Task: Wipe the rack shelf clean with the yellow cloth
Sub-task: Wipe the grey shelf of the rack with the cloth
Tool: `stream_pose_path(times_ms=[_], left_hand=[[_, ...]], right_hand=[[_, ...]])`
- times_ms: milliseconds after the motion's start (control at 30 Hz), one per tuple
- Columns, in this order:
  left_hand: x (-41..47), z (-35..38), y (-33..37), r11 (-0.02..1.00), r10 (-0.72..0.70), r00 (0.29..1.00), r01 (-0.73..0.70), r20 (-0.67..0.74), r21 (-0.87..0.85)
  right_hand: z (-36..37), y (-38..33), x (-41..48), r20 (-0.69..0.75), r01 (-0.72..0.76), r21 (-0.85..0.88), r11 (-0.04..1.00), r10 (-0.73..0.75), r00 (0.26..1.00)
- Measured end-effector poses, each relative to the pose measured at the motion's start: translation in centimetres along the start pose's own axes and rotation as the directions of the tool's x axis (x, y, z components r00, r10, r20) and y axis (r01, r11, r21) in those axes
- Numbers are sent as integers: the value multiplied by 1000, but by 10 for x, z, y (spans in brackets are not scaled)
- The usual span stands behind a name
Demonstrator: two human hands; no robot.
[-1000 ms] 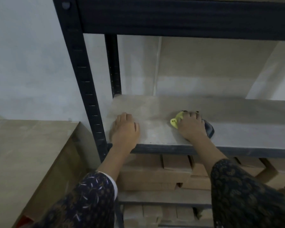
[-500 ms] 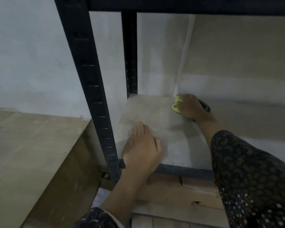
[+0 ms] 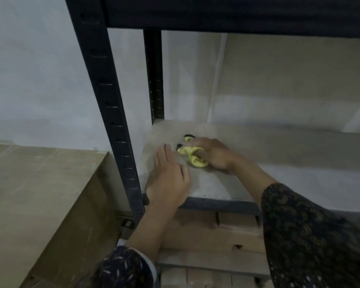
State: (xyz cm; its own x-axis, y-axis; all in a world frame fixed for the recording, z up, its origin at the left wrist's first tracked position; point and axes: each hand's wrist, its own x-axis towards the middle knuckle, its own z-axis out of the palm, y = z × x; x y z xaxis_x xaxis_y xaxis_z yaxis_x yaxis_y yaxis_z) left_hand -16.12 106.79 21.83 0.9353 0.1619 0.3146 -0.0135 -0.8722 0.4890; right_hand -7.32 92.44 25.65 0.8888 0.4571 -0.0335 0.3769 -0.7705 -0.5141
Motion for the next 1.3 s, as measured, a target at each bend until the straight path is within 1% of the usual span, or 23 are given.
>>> stream_pose_path(times_ms=[133,267,367,433,467,500,533,567,600,633,667,700,733,800,867,933,967,1000,1033,1100,1133,1200,1300], left_hand=[[-3,-4,2,998,36,998,-40,-56,-58],[-5,-4,0,997,54,997,-57,-55,-55],[-5,-6,-1,996,72,997,-73,-31,-55],[-10,-10,-1,993,95,994,-98,-52,-71],[-15,-13,-1,988,118,989,-126,-92,-84],[-22,-16,-2,981,150,979,-164,-135,-102],[-32,-18,-4,969,190,967,-213,-172,-125],[-42,-20,-7,953,236,949,-268,-208,-143],[-54,-22,-11,938,280,927,-320,-249,-136],[-64,-23,-15,930,314,902,-355,-296,-96],[-74,-24,-18,929,331,877,-367,-348,-41],[-81,-26,-20,935,324,855,-354,-405,1],[-86,-28,-22,946,293,837,-323,-462,14],[-88,-36,-26,970,183,809,-242,-559,-33],[-81,-45,-30,975,45,793,-166,-607,-145],[-67,-53,-31,953,-79,785,-121,-614,-277],[-58,-56,-31,935,-127,783,-111,-609,-337],[-51,-59,-30,908,-163,794,-111,-586,-403],[-43,-61,-29,871,-189,821,-114,-539,-478],[-31,-60,-30,810,-198,880,-102,-433,-577],[-27,-57,-32,817,-186,895,-88,-405,-570],[-23,-51,-39,859,-129,901,-108,-415,-501],[-20,-45,-46,882,-70,897,-149,-436,-447]], right_hand=[[13,-2,-42,21,74,110,991,-77,997],[16,-10,-88,25,60,247,967,-68,997],[17,-18,-125,59,65,289,955,-86,995],[13,-23,-151,60,47,384,922,-76,995],[9,-22,-162,19,41,443,896,-55,998],[4,-24,-172,-58,44,493,869,-18,998],[-1,-21,-177,-172,49,540,840,53,984],[-6,-19,-180,-291,55,579,813,143,946],[-10,-13,-177,-396,44,600,798,248,884],[-11,-7,-171,-476,4,572,820,328,816],[-10,0,-163,-524,-98,476,874,371,767],[-7,6,-154,-523,-239,330,913,388,759],[0,12,-145,-494,-352,191,916,399,772],[18,12,-132,-453,-457,-18,889,401,797],[32,-2,-126,-417,-460,-130,878,373,829],[42,-8,-126,-378,-295,-161,942,217,900],[44,-8,-125,-372,-221,-150,964,152,916],[44,-6,-125,-371,-187,-147,971,122,921],[45,-2,-123,-383,-192,-161,968,118,916],[44,-2,-113,-418,-274,-205,940,170,892],[43,-2,-103,-424,-337,-231,913,217,879],[40,-8,-85,-409,-442,-281,852,310,858],[31,-8,-52,-379,-496,-313,810,372,847]])
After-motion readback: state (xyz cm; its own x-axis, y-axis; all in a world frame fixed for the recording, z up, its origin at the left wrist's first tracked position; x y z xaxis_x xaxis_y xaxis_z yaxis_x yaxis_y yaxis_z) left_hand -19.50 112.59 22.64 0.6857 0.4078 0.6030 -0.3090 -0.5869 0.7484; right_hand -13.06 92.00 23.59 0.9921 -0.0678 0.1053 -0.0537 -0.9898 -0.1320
